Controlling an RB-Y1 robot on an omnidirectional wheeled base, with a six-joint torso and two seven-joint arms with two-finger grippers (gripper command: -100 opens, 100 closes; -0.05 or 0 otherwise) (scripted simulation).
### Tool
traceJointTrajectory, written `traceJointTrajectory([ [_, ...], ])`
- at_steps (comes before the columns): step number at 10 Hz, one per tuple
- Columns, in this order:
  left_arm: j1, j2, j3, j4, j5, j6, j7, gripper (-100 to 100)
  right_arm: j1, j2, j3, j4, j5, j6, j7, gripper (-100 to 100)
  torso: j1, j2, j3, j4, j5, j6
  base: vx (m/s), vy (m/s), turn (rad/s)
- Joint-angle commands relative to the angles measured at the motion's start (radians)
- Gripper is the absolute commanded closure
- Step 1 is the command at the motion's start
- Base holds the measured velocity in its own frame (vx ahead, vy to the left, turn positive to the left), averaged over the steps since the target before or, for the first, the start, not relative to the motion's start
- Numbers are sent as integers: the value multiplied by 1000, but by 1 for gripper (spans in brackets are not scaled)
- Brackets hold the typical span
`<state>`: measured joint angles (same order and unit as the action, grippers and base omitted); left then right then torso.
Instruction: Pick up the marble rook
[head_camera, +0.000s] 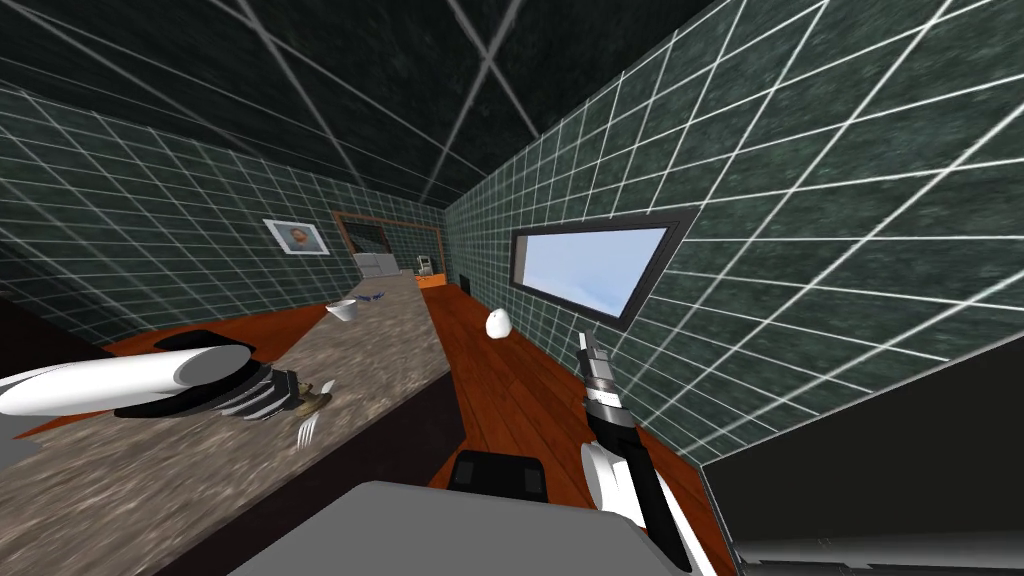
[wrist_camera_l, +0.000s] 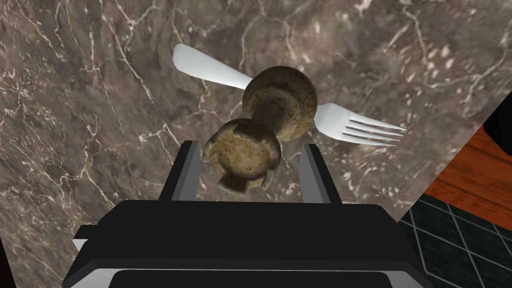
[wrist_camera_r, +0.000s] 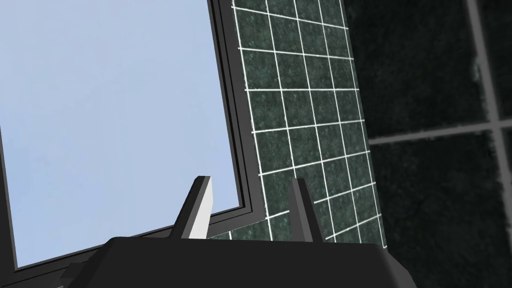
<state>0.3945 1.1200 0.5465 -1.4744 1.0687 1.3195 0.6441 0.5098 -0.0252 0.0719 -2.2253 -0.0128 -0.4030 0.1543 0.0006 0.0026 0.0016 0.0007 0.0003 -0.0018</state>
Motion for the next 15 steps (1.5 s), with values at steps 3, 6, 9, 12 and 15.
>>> traceJointTrajectory([
  [3, 0, 1, 1, 0, 0, -1, 0, 100, 0, 0, 0, 0, 0, 0, 0, 0, 0, -1, -1, -1, 1, 0, 0, 0, 0],
  [6, 11, -1, 2, -38, 6, 7, 1, 100, 0, 0, 0, 0, 0, 0, 0, 0, 0, -2, -1, -1, 1, 0, 23, 8, 91],
  [9, 26, 1, 5, -121, 20, 28, 10, 100, 0, 0, 0, 0, 0, 0, 0, 0, 2, -8, -5, -2, 1, -1, 116, 20, 254],
  [12, 36, 3, 6, -176, 28, 42, 17, 100, 0, 0, 0, 0, 0, 0, 0, 0, 1, -7, -4, -2, 1, 1, 68, 9, 126],
  [15, 52, 6, 8, -259, 42, 63, 27, 100, 0, 0, 0, 0, 0, 0, 0, 0, 1, -6, -4, -2, 1, 0, 86, 7, 198],
])
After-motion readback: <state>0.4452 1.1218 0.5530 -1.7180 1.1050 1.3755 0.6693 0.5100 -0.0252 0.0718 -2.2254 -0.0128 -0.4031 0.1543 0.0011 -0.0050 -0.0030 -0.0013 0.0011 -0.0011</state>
